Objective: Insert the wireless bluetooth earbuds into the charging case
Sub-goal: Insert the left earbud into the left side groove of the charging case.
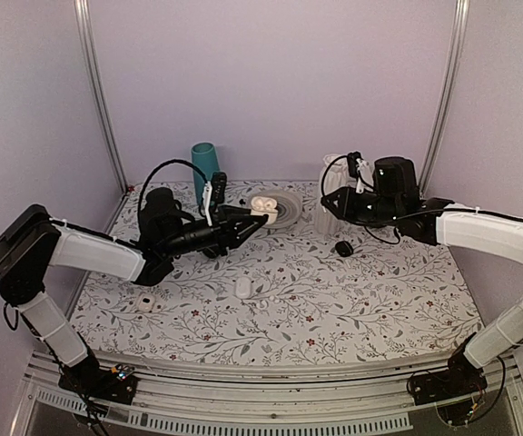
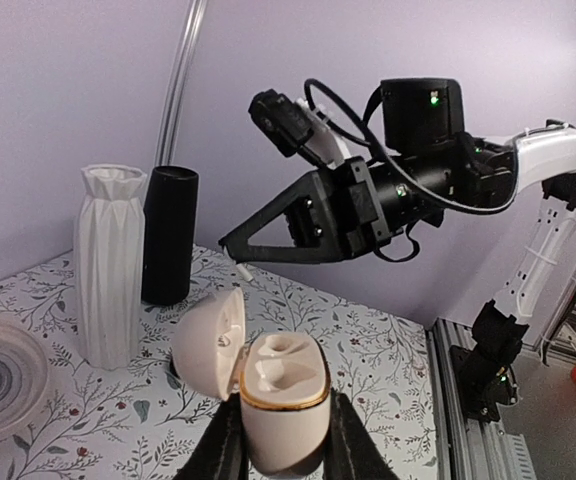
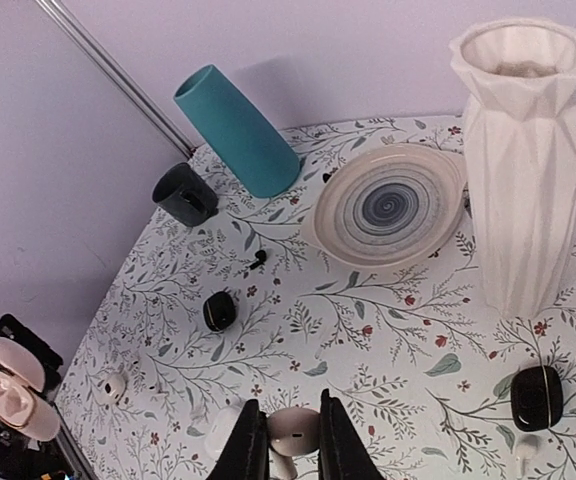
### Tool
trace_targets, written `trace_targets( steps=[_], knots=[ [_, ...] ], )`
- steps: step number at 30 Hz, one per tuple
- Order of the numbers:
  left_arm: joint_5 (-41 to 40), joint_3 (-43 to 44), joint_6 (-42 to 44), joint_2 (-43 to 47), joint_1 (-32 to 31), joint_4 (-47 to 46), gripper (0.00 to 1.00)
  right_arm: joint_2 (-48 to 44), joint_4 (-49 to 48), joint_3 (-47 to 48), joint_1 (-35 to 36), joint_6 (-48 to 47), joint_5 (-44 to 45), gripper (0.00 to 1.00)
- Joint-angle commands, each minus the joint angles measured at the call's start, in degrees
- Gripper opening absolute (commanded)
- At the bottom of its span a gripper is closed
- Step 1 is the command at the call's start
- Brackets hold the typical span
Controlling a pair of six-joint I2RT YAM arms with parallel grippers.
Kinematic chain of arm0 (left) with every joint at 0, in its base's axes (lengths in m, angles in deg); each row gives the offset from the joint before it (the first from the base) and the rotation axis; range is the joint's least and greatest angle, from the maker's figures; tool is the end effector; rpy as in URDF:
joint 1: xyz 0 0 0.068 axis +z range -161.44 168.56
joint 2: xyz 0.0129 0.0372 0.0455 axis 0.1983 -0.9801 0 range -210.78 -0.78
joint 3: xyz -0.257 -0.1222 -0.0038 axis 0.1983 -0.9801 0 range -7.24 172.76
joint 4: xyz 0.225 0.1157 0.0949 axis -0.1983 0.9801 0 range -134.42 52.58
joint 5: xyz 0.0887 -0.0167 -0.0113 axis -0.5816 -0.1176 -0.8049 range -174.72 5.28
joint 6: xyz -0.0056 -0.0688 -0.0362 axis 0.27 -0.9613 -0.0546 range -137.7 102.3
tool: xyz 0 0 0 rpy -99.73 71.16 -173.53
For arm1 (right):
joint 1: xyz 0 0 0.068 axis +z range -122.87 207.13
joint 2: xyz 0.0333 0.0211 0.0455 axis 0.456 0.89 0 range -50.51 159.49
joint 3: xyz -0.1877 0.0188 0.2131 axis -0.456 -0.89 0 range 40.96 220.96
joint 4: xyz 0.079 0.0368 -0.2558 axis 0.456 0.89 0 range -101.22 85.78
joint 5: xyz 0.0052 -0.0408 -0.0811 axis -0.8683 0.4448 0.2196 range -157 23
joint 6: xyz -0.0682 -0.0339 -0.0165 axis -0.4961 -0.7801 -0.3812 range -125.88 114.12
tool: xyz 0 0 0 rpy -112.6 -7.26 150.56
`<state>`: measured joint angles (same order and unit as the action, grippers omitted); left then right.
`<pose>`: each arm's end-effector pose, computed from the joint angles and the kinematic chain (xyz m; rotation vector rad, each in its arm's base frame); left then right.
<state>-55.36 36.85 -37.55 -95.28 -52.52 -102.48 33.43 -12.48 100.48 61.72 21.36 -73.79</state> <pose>0.2655 -0.2750 0.2487 0.7237 1.4026 -1.2180 0.3052 0.2200 0.2825 -0.2129 2.0541 0.8046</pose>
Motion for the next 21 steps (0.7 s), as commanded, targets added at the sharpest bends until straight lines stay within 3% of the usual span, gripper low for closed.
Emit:
trace_targets(
  steps=[1,21],
  knots=[
    [0.9,1.6,-1.2,-1.8,0.6,-1.9,0.0,-2.9,-7.7,-0.8,2.0,1.7,-2.7,0.07],
    [0.8,4.5,2.7,-4.2,-3.2,-3.8,0.0,-3.7,-22.0,-0.6,14.1,-0.3,-1.9,0.07]
  ],
)
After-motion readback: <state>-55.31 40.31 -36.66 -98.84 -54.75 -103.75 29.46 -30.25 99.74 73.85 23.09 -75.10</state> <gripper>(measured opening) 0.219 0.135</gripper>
